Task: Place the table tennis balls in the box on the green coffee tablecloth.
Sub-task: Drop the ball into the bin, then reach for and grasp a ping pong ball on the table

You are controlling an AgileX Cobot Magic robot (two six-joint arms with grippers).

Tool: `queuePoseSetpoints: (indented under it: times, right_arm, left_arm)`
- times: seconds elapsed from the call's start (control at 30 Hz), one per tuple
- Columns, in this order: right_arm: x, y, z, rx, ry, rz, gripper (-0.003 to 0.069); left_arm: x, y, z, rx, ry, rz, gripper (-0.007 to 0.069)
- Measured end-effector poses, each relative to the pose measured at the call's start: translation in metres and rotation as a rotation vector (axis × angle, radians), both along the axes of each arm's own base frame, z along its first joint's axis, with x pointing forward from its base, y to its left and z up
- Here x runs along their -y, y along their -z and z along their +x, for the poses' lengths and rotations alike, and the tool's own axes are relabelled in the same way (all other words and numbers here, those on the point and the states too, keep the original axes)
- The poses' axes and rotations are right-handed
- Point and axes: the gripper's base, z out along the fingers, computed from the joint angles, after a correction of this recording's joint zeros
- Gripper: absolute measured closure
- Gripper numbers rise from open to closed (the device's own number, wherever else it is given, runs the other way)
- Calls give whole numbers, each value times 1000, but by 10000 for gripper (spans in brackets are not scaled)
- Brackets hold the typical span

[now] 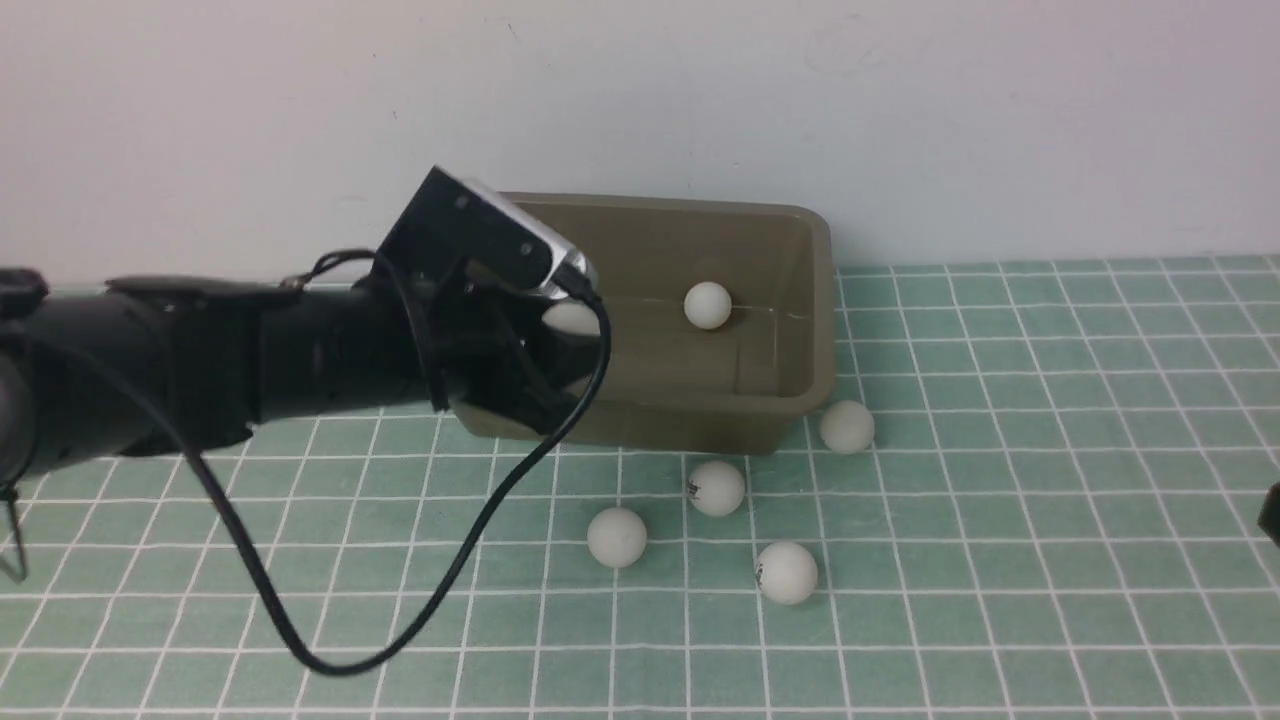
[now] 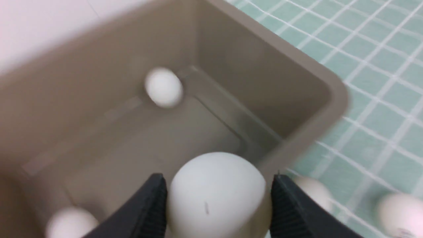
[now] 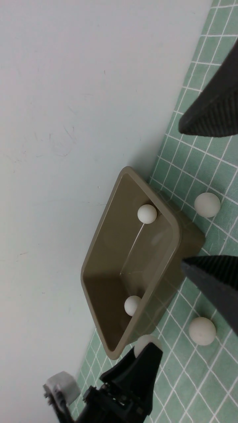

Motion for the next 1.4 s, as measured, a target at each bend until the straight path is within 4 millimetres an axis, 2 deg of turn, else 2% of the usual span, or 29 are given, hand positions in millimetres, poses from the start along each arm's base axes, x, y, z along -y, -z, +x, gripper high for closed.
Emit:
queuePoseSetpoints:
  times: [0.13, 0.23, 0.33, 0.37, 0.5, 0.57, 0.63, 0.73, 0.77, 0.83, 0.87, 0.93, 0.97, 1.0, 1.07, 1.13, 1.3, 1.4]
  right_arm:
    - [0, 0, 0, 0, 0, 0, 216]
    - [0, 0, 0, 0, 0, 0, 216]
    - [0, 0, 0, 0, 0, 0, 216]
    - [0, 0, 0, 0, 0, 0, 216]
    - [0, 0, 0, 0, 0, 0, 216]
    - [0, 0, 0, 1, 0, -1, 216]
    - [0, 0, 0, 6, -1, -14, 216]
    - [0, 1, 3, 7, -6, -51, 216]
    - [0, 1, 3, 10, -7, -56, 216]
    - [-1, 3, 8, -13, -10, -79, 216]
    - [-1, 7, 17, -55, -15, -90, 216]
    - [-2, 11, 24, -94, -19, -97, 216]
    - [-2, 13, 29, -119, -22, -98, 216]
    - [-3, 14, 34, -146, -30, -101, 216]
    - [-5, 12, 42, -180, -52, -111, 216]
    - [-9, 0, 52, -198, -92, -126, 216]
    - [-17, -32, 82, -242, -184, -164, 216]
    - [-20, -37, 109, -304, -212, -194, 216]
  left_arm:
    - [5, -5, 27, 99, 24, 78, 270]
    - [9, 2, 45, 103, 19, 88, 270]
    - [14, 19, 67, 79, 4, 102, 249]
    - [15, 23, 71, 63, -6, 92, 220]
    - [14, 25, 76, 26, -62, 62, 158]
    - [11, 15, 75, 27, -109, 40, 153]
    - [9, 0, 69, 37, -134, 7, 153]
    - [4, -30, 47, 47, -157, -82, 157]
    - [4, -35, 44, 55, -152, -88, 157]
    - [2, -51, 26, 60, -118, -130, 157]
    - [2, -61, 6, 45, -64, -165, 157]
    - [4, -68, -11, 29, 5, -182, 157]
    - [5, -74, -27, 14, 86, -177, 157]
    - [6, -77, -40, -15, 151, -165, 157]
    - [5, -81, -54, -54, 211, -127, 157]
    - [0, -81, -65, -124, 209, -72, 157]
    - [-19, -68, -69, -281, 42, 112, 157]
    - [-24, -66, -70, -317, -25, 129, 157]
